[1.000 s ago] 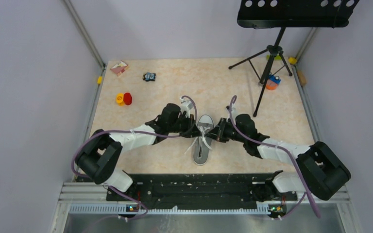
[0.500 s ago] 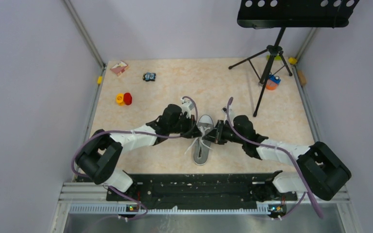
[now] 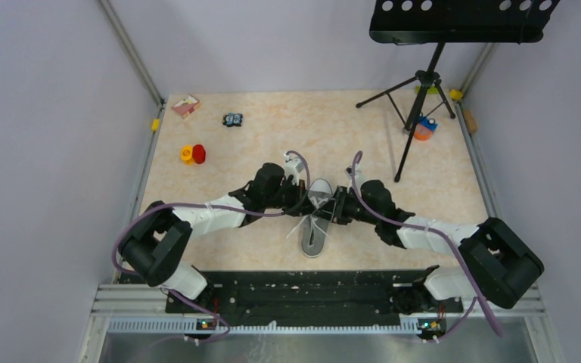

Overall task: Tie the shoes
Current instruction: Cross the shoelace with the shoelace.

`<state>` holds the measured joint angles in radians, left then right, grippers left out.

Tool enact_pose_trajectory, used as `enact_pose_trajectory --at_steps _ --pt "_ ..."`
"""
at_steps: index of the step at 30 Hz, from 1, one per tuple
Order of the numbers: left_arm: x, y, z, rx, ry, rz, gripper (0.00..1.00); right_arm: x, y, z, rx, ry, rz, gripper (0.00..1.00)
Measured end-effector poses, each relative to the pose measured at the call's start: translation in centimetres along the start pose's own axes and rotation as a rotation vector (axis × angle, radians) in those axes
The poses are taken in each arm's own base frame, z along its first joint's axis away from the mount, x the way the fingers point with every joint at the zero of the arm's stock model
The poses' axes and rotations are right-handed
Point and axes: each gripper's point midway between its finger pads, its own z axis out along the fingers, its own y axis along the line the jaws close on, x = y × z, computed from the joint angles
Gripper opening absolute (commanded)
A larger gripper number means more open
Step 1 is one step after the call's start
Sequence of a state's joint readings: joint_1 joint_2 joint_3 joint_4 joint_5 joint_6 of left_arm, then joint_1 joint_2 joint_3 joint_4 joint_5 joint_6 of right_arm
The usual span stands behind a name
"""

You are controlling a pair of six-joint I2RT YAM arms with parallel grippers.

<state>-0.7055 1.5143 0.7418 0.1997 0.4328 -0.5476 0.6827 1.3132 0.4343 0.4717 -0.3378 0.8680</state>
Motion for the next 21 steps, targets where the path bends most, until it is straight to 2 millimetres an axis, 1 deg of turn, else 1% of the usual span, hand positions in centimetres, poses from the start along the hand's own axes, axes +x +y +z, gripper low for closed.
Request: enact_pose_trajectory --at_steps 4,14,21 --pt "0.0 0.0 0.0 0.001 0.000 0.004 0.00 -0.2 0.0 -0.1 0.010 -0.013 0.007 0.25" --pt "0.3 -0.3 0.1 0.027 0.015 0.019 0.00 -1.4 0.5 -0.6 0.015 -0.069 0.005 0.26" --pt "0.5 -0.3 0.3 0.033 0.024 0.017 0.00 -1.2 1.1 -0.7 -0.012 -0.055 0.003 0.26"
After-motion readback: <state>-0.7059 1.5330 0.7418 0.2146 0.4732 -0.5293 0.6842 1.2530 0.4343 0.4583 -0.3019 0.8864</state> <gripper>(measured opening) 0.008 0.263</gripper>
